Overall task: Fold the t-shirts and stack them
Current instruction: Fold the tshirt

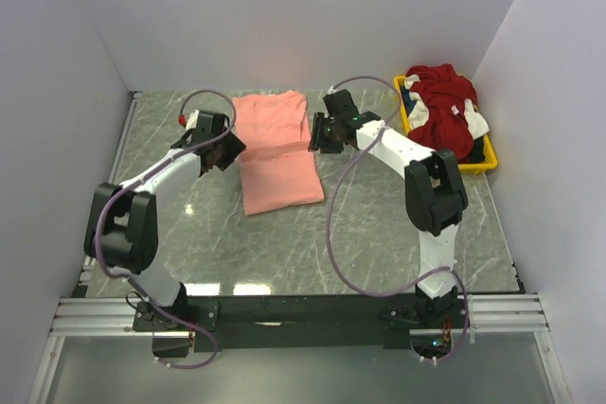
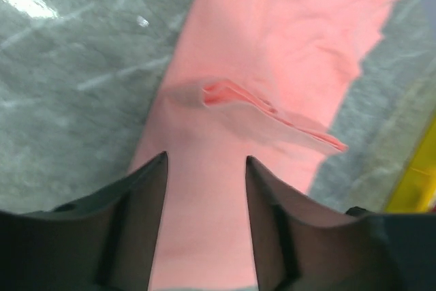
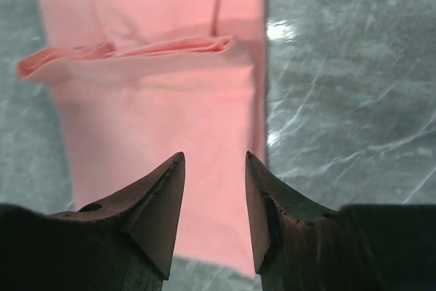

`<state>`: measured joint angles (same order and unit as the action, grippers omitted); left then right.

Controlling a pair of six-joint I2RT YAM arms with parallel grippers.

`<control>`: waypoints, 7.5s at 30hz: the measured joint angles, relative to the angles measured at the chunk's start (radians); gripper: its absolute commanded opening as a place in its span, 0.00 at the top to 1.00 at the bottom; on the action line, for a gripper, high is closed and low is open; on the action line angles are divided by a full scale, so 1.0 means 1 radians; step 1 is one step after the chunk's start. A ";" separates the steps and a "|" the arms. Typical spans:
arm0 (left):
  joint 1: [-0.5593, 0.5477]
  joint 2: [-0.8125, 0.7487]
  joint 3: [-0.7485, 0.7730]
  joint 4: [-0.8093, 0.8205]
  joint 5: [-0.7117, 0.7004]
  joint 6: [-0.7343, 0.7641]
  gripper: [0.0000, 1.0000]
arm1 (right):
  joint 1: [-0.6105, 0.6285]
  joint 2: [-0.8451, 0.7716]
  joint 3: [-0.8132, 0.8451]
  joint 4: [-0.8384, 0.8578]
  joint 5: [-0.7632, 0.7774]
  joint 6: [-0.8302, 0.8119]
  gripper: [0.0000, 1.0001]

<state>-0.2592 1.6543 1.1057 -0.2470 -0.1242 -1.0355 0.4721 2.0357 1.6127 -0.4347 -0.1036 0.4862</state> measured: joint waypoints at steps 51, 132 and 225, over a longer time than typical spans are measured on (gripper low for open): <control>-0.016 0.156 0.253 0.054 0.198 0.127 0.69 | -0.089 -0.039 0.065 0.082 -0.298 0.076 0.69; -0.091 -0.463 -0.634 0.124 0.234 0.027 0.55 | -0.036 -0.437 -0.870 0.434 -0.286 0.174 0.55; -0.106 -0.428 -0.154 -0.141 0.031 0.112 0.99 | 0.007 -0.529 -0.421 0.087 -0.130 0.130 1.00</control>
<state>-0.3656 1.2259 0.9516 -0.3878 -0.0929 -0.9237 0.4789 1.5066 1.1919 -0.3473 -0.2333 0.6159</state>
